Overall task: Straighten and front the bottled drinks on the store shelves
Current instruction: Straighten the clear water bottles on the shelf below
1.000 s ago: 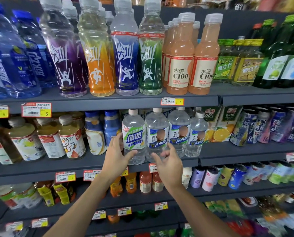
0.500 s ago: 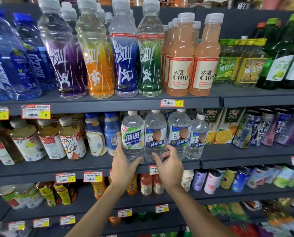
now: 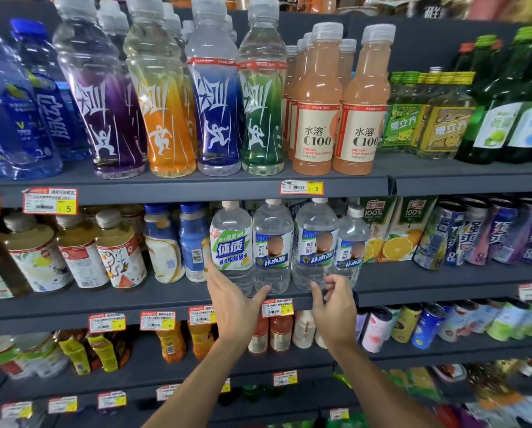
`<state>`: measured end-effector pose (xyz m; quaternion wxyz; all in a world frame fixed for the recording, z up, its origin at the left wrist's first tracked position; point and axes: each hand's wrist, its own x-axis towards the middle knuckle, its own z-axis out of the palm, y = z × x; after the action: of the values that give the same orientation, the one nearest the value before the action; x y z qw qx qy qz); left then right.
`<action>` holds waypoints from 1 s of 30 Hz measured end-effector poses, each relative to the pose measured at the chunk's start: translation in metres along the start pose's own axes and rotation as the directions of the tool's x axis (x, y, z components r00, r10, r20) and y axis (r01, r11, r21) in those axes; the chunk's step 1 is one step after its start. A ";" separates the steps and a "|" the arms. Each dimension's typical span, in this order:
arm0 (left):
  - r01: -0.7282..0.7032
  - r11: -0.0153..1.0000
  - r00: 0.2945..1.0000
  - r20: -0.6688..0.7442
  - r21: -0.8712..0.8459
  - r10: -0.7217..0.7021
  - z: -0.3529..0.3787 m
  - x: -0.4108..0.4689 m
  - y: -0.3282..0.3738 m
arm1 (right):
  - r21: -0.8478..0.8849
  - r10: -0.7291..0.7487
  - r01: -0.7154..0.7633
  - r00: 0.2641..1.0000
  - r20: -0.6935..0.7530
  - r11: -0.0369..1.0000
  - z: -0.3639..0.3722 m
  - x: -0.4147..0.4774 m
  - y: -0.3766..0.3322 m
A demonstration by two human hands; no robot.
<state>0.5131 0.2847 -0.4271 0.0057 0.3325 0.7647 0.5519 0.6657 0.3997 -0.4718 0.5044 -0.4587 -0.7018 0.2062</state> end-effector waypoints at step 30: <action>-0.015 0.999 1.000 0.012 -0.039 0.016 -0.005 0.005 -0.014 | 0.071 0.139 -0.136 0.990 -0.032 0.988 -0.030 0.036 0.025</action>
<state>0.5003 0.2806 -0.4353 0.0125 0.3415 0.7512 0.5647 0.7007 0.4369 -0.4598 0.5172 -0.4921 -0.6517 0.2561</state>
